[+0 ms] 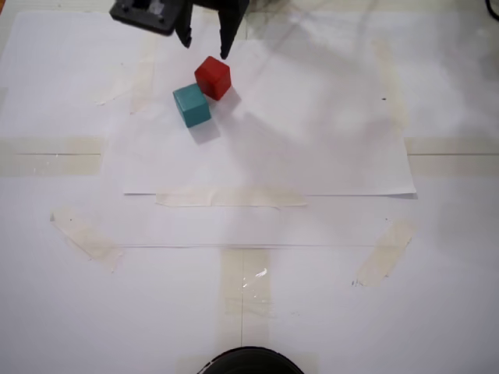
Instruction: Put the red cube on the top of the blue cube.
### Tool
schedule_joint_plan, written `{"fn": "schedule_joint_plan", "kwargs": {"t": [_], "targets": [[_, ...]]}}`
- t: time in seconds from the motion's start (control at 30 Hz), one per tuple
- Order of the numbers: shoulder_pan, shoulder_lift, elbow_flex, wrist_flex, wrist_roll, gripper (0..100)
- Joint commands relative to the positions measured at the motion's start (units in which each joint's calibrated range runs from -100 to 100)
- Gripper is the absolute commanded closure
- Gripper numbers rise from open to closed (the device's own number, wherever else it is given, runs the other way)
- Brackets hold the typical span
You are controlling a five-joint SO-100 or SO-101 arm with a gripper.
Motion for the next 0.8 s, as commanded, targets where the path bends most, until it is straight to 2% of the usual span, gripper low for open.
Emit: {"fn": "schedule_joint_plan", "kwargs": {"t": [0.0,0.4,0.77], "targets": [[-0.1,-1.7,-0.2,0.2,-1.2,74],[-3.1,0.3,0.6,-2.1,-4.2,69],[-4.0,3.0,5.0,-10.2,-4.9,65]]}}
